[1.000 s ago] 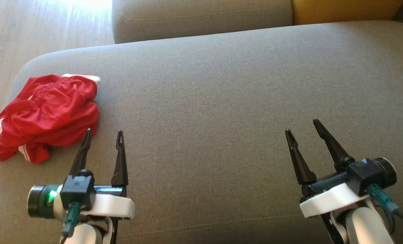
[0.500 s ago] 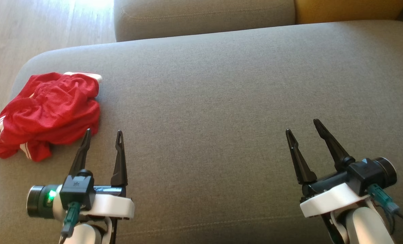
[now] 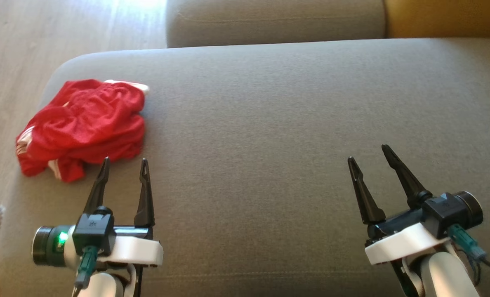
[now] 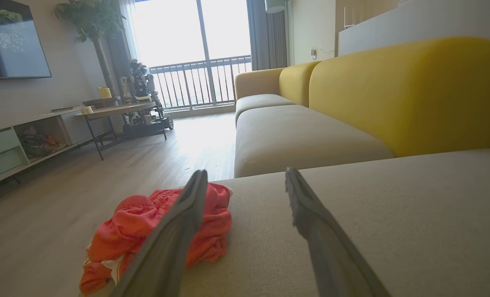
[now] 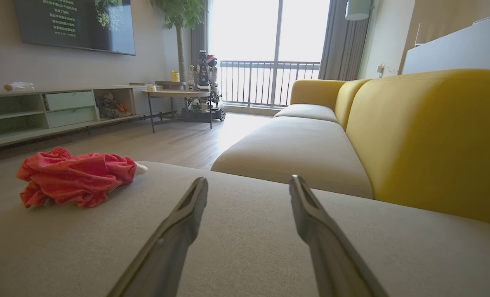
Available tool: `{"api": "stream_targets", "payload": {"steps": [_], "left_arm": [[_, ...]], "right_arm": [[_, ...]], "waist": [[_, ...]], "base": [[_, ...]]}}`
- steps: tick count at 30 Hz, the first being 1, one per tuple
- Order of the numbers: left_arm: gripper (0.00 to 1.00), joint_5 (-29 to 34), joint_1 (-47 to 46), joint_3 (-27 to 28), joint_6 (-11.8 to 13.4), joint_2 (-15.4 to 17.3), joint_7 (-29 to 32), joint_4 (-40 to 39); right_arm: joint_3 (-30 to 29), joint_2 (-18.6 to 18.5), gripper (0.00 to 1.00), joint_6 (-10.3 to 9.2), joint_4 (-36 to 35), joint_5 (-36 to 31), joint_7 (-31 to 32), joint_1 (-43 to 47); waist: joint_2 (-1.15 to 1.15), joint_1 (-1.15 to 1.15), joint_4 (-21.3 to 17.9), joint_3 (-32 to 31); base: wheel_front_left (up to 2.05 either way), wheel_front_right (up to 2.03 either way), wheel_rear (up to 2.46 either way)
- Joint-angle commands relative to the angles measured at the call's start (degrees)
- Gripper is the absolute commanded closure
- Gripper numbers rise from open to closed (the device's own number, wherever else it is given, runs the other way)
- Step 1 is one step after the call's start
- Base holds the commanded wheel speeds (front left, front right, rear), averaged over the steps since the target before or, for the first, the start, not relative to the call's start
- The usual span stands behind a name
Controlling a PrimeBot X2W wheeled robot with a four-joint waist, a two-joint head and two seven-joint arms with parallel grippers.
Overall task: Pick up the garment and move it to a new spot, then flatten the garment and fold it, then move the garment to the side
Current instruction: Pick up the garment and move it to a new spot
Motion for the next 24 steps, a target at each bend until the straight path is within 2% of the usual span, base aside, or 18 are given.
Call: {"api": "stream_targets", "payload": {"steps": [1,10,24], "left_arm": [[0.00,0.0,-1.6,2.1,0.5,0.4,-0.7,-1.9],[0.00,-0.1,-0.6,2.2,0.6,-0.1,-0.7,-2.1],[0.00,-0.4,-0.1,3.3,0.3,-0.6,-0.7,-2.4]], "right_arm": [[1.5,-0.6,0.00,-0.01,-2.3,-0.2,-0.4,-2.3],[1.5,-0.6,0.00,-0.01,-2.4,-0.8,-0.4,-1.3],[1.6,-0.6,0.00,-0.01,-2.8,-1.0,-0.4,-0.8]], "waist": [[0.00,0.00,0.9,-0.2],[0.00,0.00,7.4,-1.3],[0.00,0.00,14.0,-0.7]], "base": [[0.00,0.00,0.00],[0.00,0.00,0.00],[0.00,0.00,0.00]]}}
